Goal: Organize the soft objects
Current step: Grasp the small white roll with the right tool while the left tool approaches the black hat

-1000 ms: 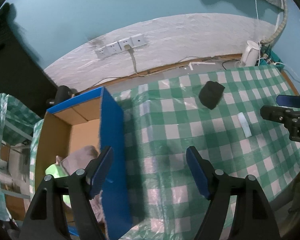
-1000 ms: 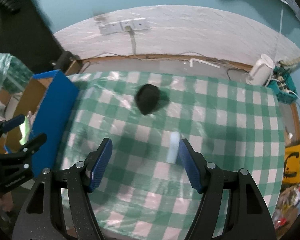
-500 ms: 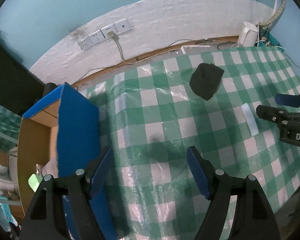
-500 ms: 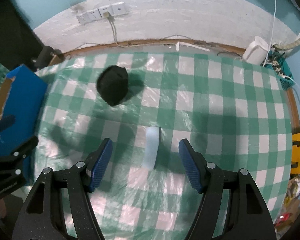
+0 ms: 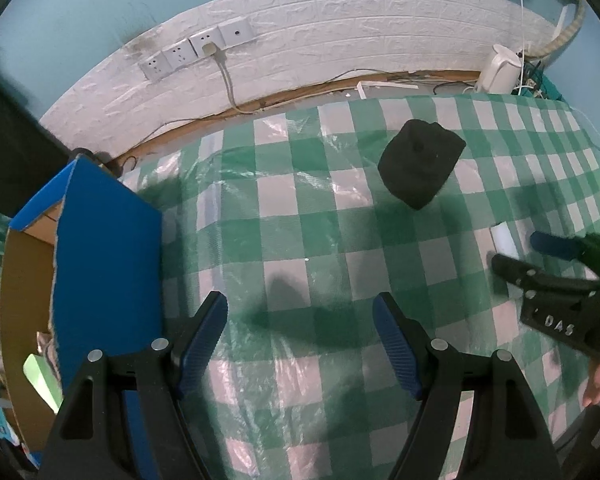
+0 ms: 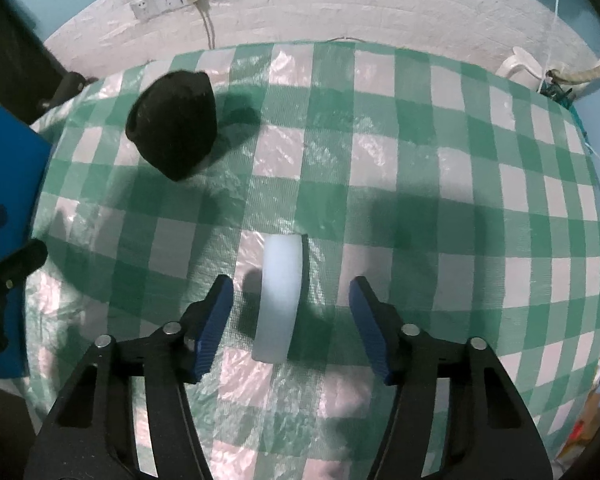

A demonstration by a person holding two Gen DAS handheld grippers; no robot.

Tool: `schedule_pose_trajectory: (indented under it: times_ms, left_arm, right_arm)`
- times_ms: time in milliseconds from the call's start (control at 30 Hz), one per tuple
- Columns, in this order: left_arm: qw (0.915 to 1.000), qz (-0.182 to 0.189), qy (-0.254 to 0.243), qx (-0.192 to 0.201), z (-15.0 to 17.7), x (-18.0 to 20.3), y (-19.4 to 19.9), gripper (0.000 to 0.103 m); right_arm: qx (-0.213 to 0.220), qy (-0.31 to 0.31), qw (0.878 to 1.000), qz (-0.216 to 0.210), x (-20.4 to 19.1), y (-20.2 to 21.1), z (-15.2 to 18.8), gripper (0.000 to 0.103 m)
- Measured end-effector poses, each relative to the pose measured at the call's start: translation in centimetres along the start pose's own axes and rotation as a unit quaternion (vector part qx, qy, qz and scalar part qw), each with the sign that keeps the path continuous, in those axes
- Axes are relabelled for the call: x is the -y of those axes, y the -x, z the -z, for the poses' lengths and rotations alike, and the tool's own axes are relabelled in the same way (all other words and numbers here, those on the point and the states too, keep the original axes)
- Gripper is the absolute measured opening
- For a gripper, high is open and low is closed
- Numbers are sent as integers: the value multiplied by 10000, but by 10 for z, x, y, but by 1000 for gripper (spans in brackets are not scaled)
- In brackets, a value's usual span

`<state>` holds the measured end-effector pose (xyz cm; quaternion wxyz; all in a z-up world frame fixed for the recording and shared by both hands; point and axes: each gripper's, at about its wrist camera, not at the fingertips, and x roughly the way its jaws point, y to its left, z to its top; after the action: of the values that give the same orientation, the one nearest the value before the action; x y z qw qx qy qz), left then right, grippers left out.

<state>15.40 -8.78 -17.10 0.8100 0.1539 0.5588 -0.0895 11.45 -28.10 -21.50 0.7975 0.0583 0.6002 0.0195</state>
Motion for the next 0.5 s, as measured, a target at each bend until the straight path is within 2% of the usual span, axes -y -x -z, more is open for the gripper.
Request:
schedule_pose_trajectory:
  times_ms: [133,267,300,500]
  left_arm:
    - [10000,63,-14,-19,-3,2,-7,77]
    - [9999,90,-15,-113,-6,5,-15,77]
    - [9998,122,-1,-132,-7,6,-16,77]
    - [9996,272,-55,-36,-20,14,-19,80]
  right_arm:
    - [22,187,9997,146,-5,-6,3,46]
    - [83,293,9993,198,-6,-5,4,19]
    - [85,307,9994,148,-7,-4,4,16]
    - [119,287,9995,32,-5,0,0,14]
